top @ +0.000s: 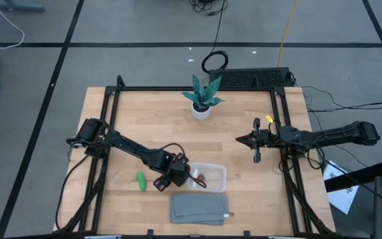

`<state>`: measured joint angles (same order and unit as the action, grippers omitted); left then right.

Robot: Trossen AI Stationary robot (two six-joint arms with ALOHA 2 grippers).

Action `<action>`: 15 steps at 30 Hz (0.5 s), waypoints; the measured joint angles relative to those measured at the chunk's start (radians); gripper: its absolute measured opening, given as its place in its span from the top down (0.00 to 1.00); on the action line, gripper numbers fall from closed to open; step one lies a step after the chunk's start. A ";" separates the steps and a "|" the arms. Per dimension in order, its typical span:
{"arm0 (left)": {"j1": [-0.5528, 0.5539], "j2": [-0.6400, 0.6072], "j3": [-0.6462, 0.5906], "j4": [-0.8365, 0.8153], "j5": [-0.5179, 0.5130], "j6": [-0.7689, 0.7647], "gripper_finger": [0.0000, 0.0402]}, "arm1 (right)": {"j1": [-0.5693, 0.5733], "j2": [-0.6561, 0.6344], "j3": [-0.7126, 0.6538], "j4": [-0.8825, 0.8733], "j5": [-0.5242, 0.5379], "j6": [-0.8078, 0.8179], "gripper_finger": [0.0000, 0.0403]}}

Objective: Pick and placing Produce into tupperware
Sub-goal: Put the orange carrot into the container

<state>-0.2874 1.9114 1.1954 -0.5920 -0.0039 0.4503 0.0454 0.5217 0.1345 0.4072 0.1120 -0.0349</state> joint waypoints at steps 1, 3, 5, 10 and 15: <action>0.000 0.000 0.000 0.000 0.000 0.000 0.27 | 0.000 0.000 0.000 0.000 0.000 0.000 1.00; 0.000 0.000 0.000 0.000 0.002 0.000 0.28 | 0.000 0.000 0.000 0.000 0.000 0.000 1.00; 0.000 0.000 0.000 0.000 0.002 0.000 0.29 | 0.000 0.000 0.000 0.000 0.000 0.000 1.00; -0.001 0.001 -0.001 -0.003 0.008 0.011 0.40 | 0.000 0.000 0.000 0.000 0.000 0.000 1.00; -0.001 0.003 0.006 -0.011 0.012 0.016 0.52 | 0.000 0.000 0.000 0.000 0.000 0.000 1.00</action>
<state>-0.2886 1.9141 1.2018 -0.6029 0.0086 0.4660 0.0454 0.5217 0.1345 0.4072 0.1120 -0.0346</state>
